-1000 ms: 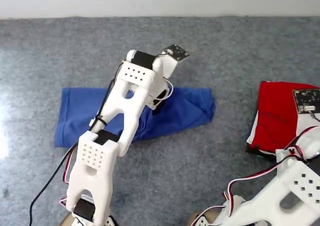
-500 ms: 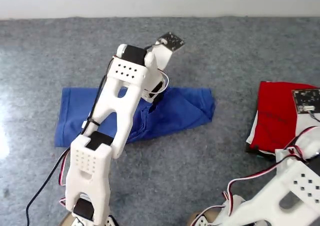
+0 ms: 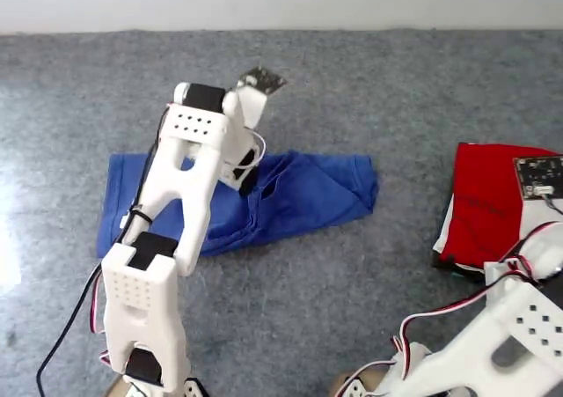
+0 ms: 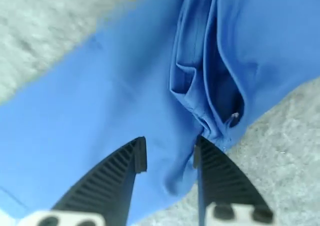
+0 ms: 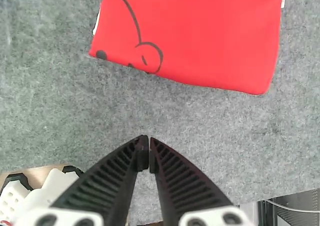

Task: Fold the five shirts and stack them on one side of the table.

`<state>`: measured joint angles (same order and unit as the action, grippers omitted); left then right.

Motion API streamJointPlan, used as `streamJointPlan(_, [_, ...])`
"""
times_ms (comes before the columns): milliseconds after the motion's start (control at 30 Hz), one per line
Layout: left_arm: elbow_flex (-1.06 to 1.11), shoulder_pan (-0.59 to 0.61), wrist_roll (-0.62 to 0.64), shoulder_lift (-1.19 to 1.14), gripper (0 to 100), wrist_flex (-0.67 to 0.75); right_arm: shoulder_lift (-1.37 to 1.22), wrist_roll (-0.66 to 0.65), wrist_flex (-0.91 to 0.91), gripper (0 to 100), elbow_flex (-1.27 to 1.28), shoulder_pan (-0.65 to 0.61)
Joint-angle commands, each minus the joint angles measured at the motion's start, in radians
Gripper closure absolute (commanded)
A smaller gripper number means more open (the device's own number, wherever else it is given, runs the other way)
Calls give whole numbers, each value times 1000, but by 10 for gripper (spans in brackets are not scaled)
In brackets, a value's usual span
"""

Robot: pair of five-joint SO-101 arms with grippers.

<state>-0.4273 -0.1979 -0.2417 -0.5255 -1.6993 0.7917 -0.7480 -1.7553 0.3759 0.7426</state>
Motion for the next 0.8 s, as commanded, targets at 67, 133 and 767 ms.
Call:
streamJointPlan(67, [50,-44,-8,58,838,55,18,-6,-38,990,-2,10])
streamJointPlan(133, [53,-64,-6,58,838,71,18,-8,-38,990,-2,10])
streamJointPlan(767, [27,-29,-6,-68,840,109,18,-14,-38,990,-2,77])
